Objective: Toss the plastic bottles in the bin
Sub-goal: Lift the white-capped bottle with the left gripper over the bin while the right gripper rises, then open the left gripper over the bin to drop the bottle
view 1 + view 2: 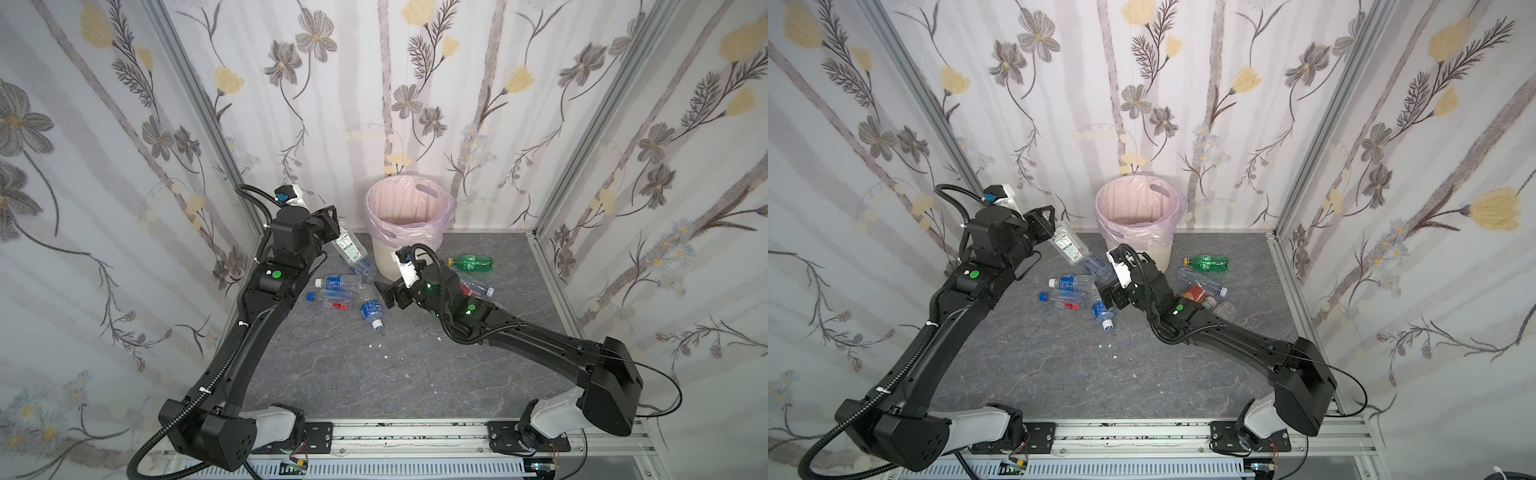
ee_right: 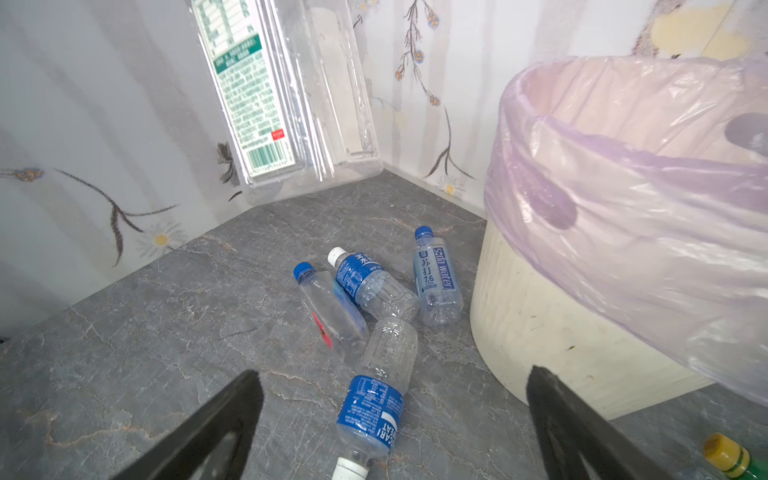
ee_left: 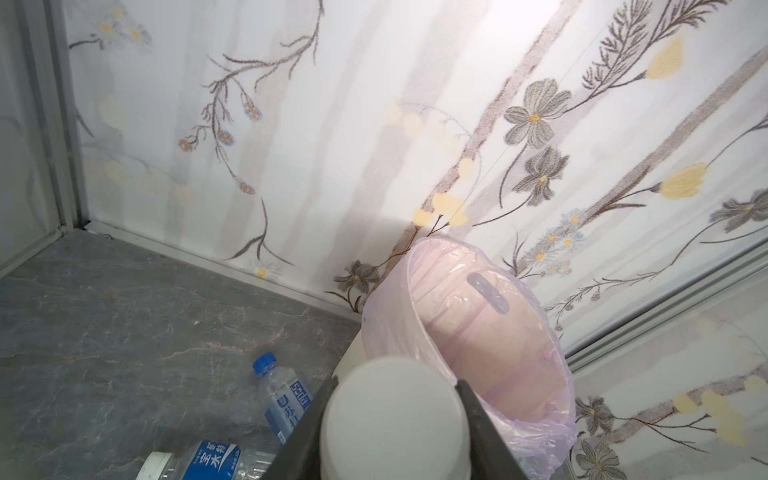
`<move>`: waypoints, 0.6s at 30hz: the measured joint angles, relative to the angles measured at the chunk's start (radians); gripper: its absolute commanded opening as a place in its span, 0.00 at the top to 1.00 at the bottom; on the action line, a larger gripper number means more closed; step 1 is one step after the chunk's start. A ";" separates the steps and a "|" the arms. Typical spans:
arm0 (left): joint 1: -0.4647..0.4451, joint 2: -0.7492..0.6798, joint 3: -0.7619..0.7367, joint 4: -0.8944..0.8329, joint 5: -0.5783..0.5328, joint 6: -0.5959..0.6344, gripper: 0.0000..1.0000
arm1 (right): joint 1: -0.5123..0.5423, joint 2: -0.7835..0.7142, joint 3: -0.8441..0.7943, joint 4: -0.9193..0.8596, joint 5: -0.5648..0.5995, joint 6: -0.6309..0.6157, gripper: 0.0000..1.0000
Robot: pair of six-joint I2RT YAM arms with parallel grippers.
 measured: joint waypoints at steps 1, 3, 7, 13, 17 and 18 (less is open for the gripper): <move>-0.019 0.014 0.028 0.003 -0.011 0.016 0.70 | -0.007 -0.009 0.000 0.003 0.000 0.000 0.00; -0.058 0.044 0.085 0.008 -0.031 0.053 0.70 | -0.030 -0.041 0.000 0.014 -0.003 0.000 0.00; -0.142 0.104 0.191 0.031 -0.077 0.137 0.71 | -0.063 -0.085 0.019 0.040 -0.003 0.000 0.00; -0.272 0.201 0.362 0.085 -0.146 0.308 0.71 | -0.125 -0.126 0.079 0.048 -0.003 -0.003 0.00; -0.349 0.285 0.529 0.121 -0.190 0.446 0.71 | -0.144 -0.171 0.092 0.059 -0.011 -0.008 0.00; -0.369 0.306 0.575 0.135 -0.199 0.486 0.71 | -0.149 -0.182 0.092 0.062 -0.011 -0.008 0.00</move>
